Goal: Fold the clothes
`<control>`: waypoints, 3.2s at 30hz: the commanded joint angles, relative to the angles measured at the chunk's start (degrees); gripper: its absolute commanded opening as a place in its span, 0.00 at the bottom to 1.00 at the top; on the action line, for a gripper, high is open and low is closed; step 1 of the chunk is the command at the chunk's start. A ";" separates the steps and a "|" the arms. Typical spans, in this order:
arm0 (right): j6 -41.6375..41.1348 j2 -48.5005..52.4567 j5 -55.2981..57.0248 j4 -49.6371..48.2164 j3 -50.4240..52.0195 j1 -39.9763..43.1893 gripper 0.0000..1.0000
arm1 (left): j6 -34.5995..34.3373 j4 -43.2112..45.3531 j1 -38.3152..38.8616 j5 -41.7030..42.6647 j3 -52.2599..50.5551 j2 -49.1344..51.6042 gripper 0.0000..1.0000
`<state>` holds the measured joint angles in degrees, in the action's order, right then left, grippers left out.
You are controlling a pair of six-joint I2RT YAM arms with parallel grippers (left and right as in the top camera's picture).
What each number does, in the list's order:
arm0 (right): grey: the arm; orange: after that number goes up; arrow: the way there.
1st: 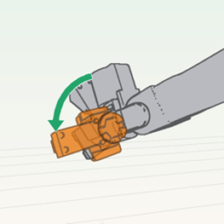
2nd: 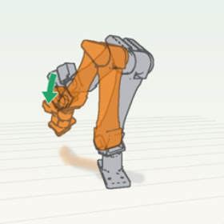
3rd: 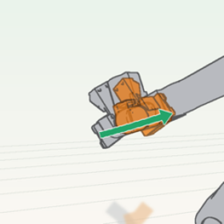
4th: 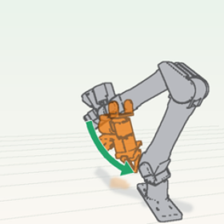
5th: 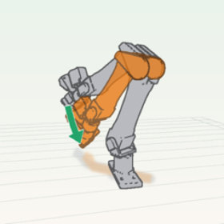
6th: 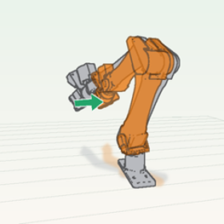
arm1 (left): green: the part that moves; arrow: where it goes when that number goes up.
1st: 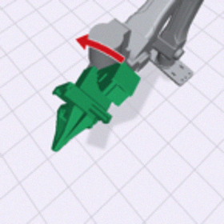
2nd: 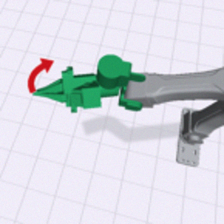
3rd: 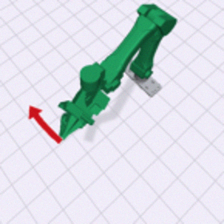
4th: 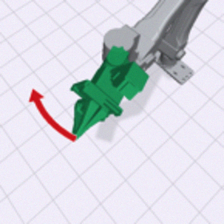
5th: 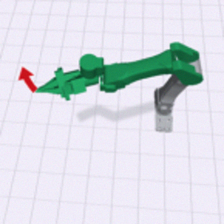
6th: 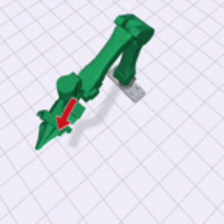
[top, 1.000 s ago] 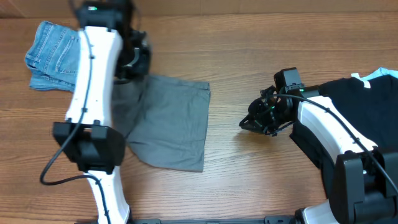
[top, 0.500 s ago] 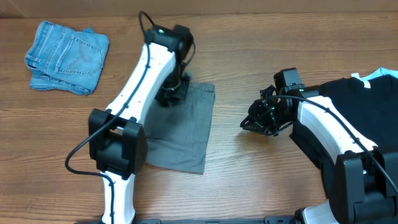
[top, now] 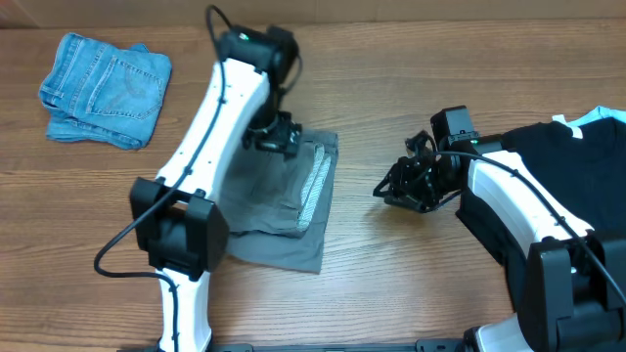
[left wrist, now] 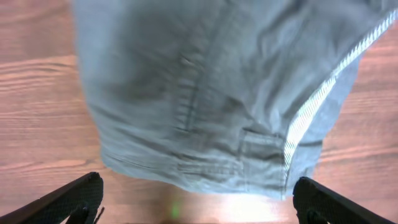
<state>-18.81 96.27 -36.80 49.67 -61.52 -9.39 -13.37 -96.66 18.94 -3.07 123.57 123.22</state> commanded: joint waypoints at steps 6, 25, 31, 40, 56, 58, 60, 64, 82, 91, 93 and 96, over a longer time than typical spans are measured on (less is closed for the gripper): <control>6.86 -1.81 -15.23 -7.48 -1.88 -7.78 0.41 | 9.35 -0.17 -7.72 4.11 1.68 -1.42 0.95; -11.72 6.84 2.80 -25.79 -1.84 -30.47 0.48 | 16.65 1.16 -11.52 7.56 -3.45 -1.42 0.99; -11.15 5.75 2.47 -17.55 -1.95 -30.34 0.04 | 17.49 2.43 -11.54 7.56 -9.25 -1.42 0.95; -13.57 4.15 11.10 -4.83 -1.81 -30.36 0.04 | 17.53 8.35 -11.37 11.91 -18.82 -1.42 0.94; -24.52 6.51 34.91 17.51 -1.84 -30.23 0.11 | 17.68 33.42 -11.47 14.93 -41.03 -1.40 0.52; -28.83 6.51 41.92 21.24 -1.88 -29.42 0.11 | 17.66 33.00 -11.47 15.04 -40.96 -1.42 0.67; -28.46 6.10 43.36 23.19 -2.34 -27.61 0.11 | 17.66 31.89 -11.47 15.15 -40.24 -1.44 0.75; -18.29 3.08 39.87 23.50 -4.96 -24.15 0.14 | 17.70 29.05 -11.47 16.24 -37.92 -1.46 0.75; -13.29 -4.31 15.69 -5.22 -5.20 -17.22 0.16 | 26.69 25.38 -8.13 35.95 -27.28 -1.51 0.22; -29.49 11.47 16.87 -13.84 -4.00 -15.67 0.04 | 22.03 34.07 -2.49 25.94 -36.59 -1.51 0.25; -31.52 12.96 20.72 -12.90 -4.00 -14.19 0.04 | 20.50 36.74 -2.32 22.62 -39.58 -1.51 0.25; -31.82 12.96 27.12 -10.10 -4.11 -11.13 0.04 | 16.92 40.39 -2.60 17.05 -43.78 -1.51 0.25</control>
<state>-47.07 109.80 -18.44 38.04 -65.76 -23.90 8.47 -58.06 17.06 24.27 83.81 121.40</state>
